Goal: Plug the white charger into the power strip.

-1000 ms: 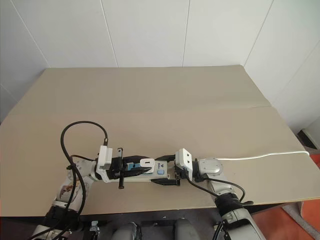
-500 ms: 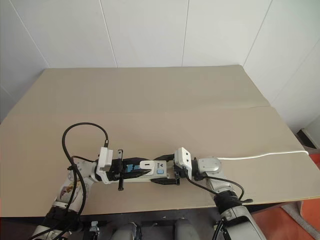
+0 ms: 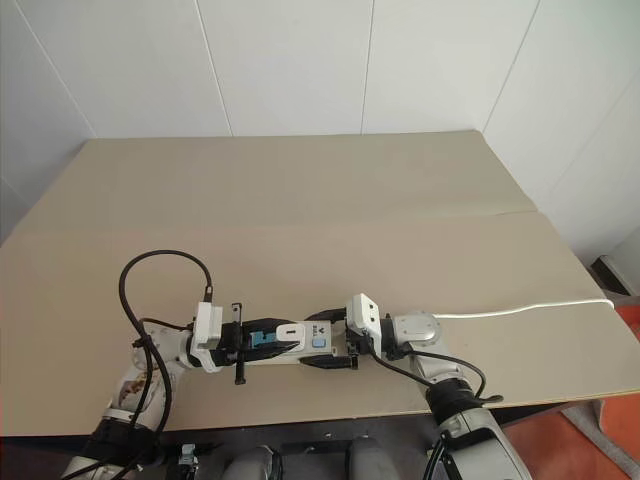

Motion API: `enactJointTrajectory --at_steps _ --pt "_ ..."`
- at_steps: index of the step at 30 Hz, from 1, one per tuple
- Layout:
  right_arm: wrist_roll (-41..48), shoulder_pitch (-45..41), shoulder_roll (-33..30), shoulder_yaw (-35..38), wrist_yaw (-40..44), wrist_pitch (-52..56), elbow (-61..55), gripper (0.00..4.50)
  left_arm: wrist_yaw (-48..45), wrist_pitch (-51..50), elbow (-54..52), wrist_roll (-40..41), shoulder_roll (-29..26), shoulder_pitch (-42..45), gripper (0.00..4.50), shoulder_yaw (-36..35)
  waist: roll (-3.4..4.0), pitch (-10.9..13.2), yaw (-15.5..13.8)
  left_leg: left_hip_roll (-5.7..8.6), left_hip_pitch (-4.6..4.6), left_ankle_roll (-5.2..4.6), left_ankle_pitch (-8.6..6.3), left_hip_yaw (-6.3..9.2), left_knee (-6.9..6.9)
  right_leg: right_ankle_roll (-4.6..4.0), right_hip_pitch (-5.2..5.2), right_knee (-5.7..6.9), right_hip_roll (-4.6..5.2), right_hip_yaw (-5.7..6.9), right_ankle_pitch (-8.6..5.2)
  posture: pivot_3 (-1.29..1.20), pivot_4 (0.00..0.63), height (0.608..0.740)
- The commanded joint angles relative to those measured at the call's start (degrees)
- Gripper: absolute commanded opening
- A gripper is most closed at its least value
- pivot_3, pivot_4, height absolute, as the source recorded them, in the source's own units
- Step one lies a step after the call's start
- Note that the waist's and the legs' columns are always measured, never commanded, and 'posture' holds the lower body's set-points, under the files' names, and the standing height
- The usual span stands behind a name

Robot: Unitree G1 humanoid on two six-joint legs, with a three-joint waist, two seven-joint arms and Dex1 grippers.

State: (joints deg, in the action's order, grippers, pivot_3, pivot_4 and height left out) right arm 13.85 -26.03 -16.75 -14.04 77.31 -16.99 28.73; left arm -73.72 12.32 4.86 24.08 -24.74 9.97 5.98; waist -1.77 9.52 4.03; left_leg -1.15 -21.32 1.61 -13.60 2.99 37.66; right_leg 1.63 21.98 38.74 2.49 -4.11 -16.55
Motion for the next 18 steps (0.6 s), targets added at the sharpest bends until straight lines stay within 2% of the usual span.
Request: enactJointTrajectory --at_steps 1,10,14,18 --pt "-1.7 1.1 -0.8 -1.1 0.9 0.2 1.3 3.44 0.9 0.1 4.8 -3.3 -3.7 -2.3 1.0 -1.7 0.03 0.0 0.0 -0.01 0.04 0.0 0.0 -0.01 -0.03 0.0 -0.02 -0.01 0.0 -0.01 0.0 0.0 0.15 0.74" --pt "-1.5 0.9 -1.0 -1.4 0.9 0.0 1.5 3.44 -0.8 0.3 8.6 -3.7 -7.3 -2.3 1.0 -1.0 0.33 -0.2 0.2 -0.04 0.38 -0.01 0.01 -0.09 -0.43 -0.01 -0.27 -0.19 -0.07 -0.05 -0.01 0.0 0.15 0.74" --pt "-1.3 0.8 -1.0 -1.5 1.0 -0.1 1.6 3.44 -1.3 -1.6 10.3 -4.3 -8.8 -0.3 1.0 0.3 0.36 -0.2 0.1 -0.12 1.1 -0.01 0.0 -0.14 -0.87 -0.03 -0.99 -0.65 -0.12 -0.01 -0.06 0.0 0.15 0.74" --pt "-1.3 0.9 -1.0 -1.6 0.9 -0.1 1.4 3.44 -2.4 -3.0 10.8 -4.1 -9.0 2.6 1.0 2.1 0.4 -0.3 0.1 -0.14 1.09 -0.01 0.0 -0.14 -0.87 0.01 -1.0 -0.67 -0.14 0.01 -0.1 0.0 0.15 0.74"
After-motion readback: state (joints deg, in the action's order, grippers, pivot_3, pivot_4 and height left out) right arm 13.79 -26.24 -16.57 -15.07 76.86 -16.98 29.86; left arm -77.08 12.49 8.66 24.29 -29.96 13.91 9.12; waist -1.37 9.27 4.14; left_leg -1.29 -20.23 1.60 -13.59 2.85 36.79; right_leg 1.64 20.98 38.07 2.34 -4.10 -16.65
